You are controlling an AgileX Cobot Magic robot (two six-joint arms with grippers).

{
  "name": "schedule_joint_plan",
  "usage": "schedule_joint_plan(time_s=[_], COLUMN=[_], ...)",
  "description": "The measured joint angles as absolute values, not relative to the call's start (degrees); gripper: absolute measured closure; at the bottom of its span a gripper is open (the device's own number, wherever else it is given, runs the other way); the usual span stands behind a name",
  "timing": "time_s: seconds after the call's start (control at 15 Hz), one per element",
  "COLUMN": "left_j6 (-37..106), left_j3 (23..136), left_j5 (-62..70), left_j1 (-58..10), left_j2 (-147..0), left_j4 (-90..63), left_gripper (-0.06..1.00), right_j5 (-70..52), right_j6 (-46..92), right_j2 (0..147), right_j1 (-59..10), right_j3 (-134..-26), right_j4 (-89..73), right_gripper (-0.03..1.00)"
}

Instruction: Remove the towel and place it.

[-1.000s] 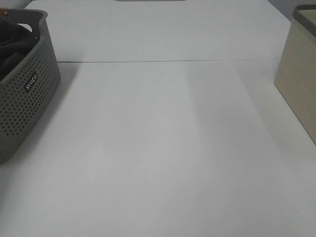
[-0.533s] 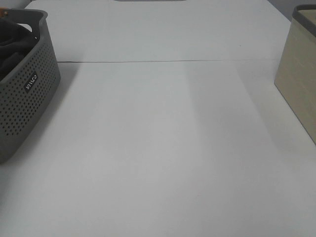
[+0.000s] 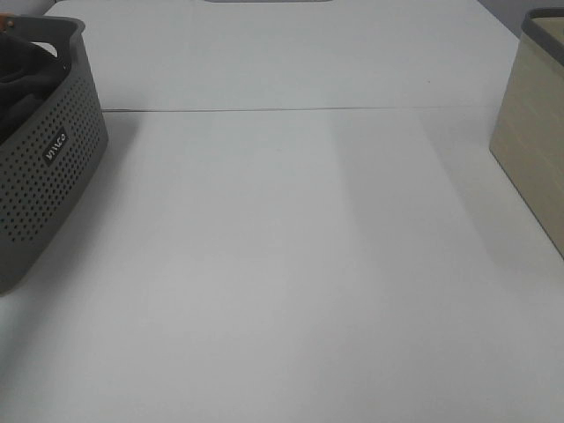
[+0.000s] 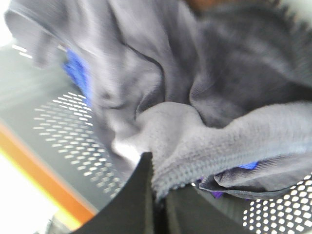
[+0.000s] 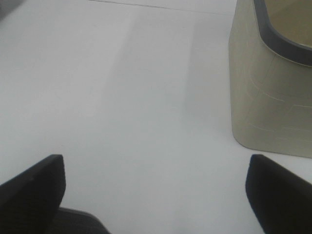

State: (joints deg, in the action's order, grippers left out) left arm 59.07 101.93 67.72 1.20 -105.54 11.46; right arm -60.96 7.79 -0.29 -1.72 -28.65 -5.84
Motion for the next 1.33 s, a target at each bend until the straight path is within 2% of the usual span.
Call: schedule_joint_plan(time_s=[0.27,0.4,0.67,0.8,0.87,1.07,1.33], left_j6=[55.2,52.3,49.2,47.0,46.0,44.3,38.8], left_j3=[102.9,107.3,117.7,122.3,123.0,123.0,123.0], left_j5=[67.7,68.2,69.4,69.6,69.6,69.6,69.3], left_j1=[-6.5,-12.1,-25.4,-37.4,-40.5,-44.3,-46.3], left_j2=[-94.9,-92.1,-91.6,-92.9,-94.3,-99.0,-104.5], left_j4=[11.7,14.8,21.7,28.5,30.1,29.6,19.4], left_gripper=[0.94,0.94,0.94,0.94,0.94,0.94,0.94], right_j5=[-60.7,-60.3,-57.0,-54.2,-53.5,-51.7,-47.6], right_j6=[7.8,8.0,12.0,17.2,19.0,21.8,23.1], right_j2=[0.5,2.2,5.3,8.3,9.3,12.9,20.9], right_j1=[-1.7,-1.7,-1.7,-1.7,-1.7,-1.7,-1.7], right_j3=[-28.6,-29.0,-29.4,-29.5,-29.5,-29.5,-29.5], right_j4=[-6.0,-6.0,-9.1,-17.5,-19.8,-23.0,-23.9], right_gripper=[0.01,0.01,0.01,0.01,0.01,0.01,0.01])
